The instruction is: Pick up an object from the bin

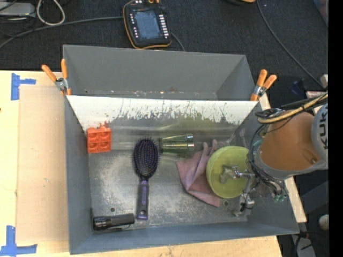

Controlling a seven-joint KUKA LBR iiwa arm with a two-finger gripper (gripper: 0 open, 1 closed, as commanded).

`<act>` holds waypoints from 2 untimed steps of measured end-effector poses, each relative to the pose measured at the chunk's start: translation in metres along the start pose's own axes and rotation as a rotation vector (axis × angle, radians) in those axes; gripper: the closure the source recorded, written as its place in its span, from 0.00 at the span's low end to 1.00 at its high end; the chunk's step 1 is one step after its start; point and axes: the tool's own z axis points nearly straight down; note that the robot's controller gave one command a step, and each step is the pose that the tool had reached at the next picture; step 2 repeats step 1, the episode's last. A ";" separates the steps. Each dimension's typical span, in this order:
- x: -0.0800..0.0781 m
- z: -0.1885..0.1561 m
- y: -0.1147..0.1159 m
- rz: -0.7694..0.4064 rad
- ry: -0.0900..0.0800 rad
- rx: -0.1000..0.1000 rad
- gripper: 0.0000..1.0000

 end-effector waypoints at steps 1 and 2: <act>0.000 0.000 0.000 0.000 0.000 0.000 1.00; 0.000 0.000 0.000 0.000 0.000 0.000 1.00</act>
Offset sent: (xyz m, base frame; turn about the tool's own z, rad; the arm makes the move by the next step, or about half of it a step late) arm 0.0000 0.0000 0.0000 0.0000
